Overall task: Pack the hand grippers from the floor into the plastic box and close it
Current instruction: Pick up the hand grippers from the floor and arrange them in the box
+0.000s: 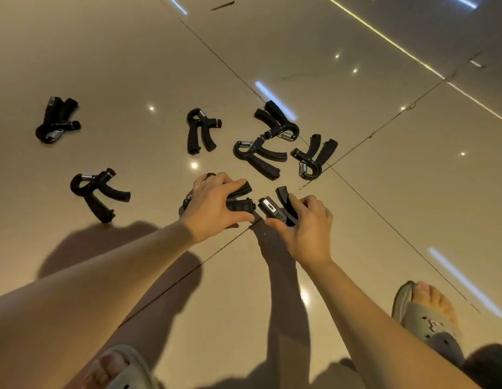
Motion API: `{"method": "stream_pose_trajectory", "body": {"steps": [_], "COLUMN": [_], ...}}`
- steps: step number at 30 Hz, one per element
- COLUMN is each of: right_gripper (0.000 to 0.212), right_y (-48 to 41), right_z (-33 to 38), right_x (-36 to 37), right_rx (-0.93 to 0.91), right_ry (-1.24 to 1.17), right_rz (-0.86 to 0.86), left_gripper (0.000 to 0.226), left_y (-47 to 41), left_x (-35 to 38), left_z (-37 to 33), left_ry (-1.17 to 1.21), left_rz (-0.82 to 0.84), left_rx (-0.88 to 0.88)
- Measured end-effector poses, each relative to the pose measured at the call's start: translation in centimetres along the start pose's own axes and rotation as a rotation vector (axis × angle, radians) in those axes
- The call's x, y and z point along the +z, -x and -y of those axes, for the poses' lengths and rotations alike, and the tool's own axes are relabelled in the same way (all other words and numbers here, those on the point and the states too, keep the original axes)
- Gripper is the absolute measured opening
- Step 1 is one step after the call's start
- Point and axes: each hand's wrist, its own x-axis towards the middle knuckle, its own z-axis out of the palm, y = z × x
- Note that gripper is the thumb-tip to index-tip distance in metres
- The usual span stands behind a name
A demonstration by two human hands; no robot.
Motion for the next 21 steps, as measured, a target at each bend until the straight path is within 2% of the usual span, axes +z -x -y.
{"method": "stream_pose_trajectory", "body": {"steps": [5, 15, 19, 21], "right_gripper": [0.078, 0.074, 0.08, 0.076], "right_y": [3.6, 14.8, 21.1, 24.7], "right_z": [0.7, 2.4, 3.5, 3.8], "right_x": [-6.1, -22.6, -30.0, -33.6], "right_rx": [0.018, -0.012, -0.061, -0.072], "right_ry": [-0.057, -0.062, 0.045, 0.068], "right_rz": [-0.11, -0.39, -0.438, -0.452], "left_gripper": [0.091, 0.092, 0.091, 0.092], "left_y": [2.5, 11.9, 16.7, 19.3], "left_x": [-1.9, -9.9, -13.1, -14.4], "left_z": [-6.5, -22.3, -29.1, -32.4], "left_ry": [0.242, 0.254, 0.308, 0.334], "left_rz": [-0.027, -0.18, -0.176, -0.172], "left_rx": [-0.025, 0.234, 0.323, 0.38]}}
